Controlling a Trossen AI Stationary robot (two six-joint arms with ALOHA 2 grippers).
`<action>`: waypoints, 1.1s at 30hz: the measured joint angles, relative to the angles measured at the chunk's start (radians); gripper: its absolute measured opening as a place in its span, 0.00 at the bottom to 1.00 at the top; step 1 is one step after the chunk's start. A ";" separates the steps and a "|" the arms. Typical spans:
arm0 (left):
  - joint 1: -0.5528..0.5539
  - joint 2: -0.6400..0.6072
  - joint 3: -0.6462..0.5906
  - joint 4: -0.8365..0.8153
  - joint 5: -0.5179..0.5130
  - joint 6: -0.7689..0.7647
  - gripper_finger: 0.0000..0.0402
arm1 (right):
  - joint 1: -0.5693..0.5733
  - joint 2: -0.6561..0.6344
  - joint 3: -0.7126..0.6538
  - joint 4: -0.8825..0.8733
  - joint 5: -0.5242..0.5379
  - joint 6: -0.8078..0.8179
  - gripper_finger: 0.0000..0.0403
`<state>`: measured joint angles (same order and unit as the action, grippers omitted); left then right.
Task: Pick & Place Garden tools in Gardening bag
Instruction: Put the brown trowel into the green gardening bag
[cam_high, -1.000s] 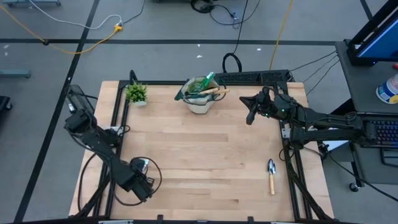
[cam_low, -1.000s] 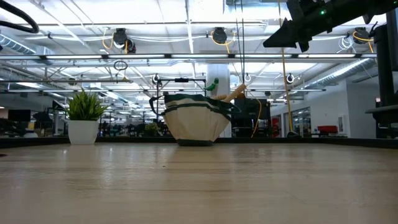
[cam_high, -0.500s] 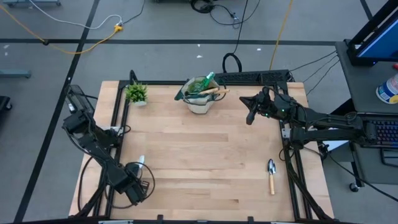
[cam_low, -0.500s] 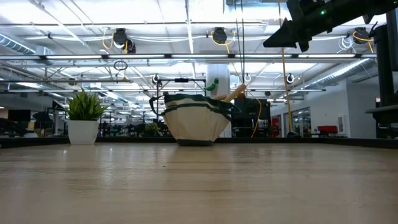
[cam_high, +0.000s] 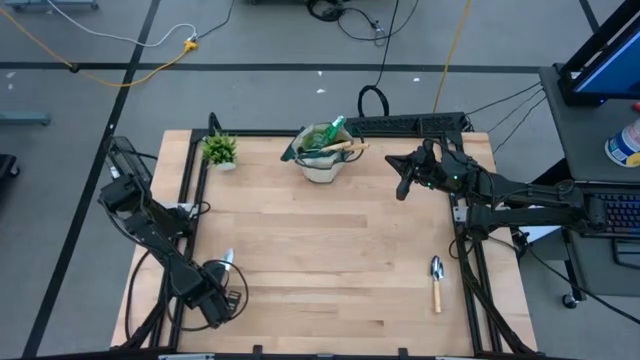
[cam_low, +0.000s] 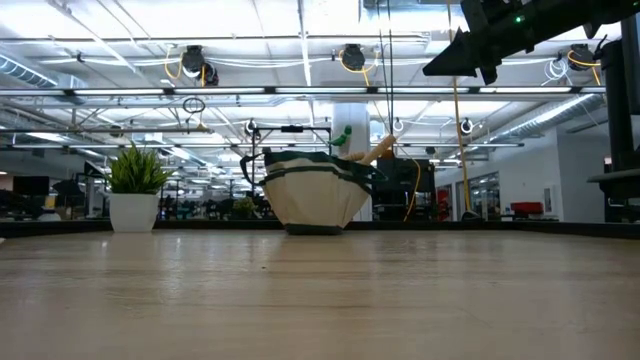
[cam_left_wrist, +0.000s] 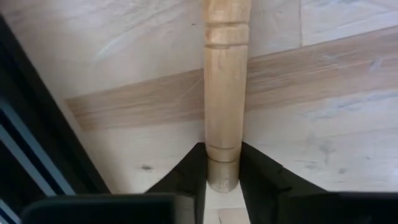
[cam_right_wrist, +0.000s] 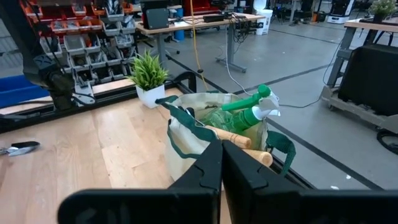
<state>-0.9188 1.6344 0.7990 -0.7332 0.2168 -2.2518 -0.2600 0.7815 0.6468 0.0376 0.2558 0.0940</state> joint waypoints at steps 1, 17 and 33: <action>0.000 0.000 0.000 0.000 -0.005 0.000 0.17 | 0.000 0.000 0.000 0.001 0.000 0.000 0.00; 0.024 -0.097 0.051 0.012 -0.424 0.109 0.17 | 0.000 0.001 0.000 0.095 0.000 0.082 0.00; 0.346 -0.372 0.080 0.273 -0.621 0.707 0.17 | 0.001 0.123 0.001 0.495 -0.347 -0.047 0.00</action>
<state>-0.5726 1.2621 0.8787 -0.4604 -0.4042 -1.5446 -0.2586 0.9042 0.6476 0.5324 -0.0910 0.0466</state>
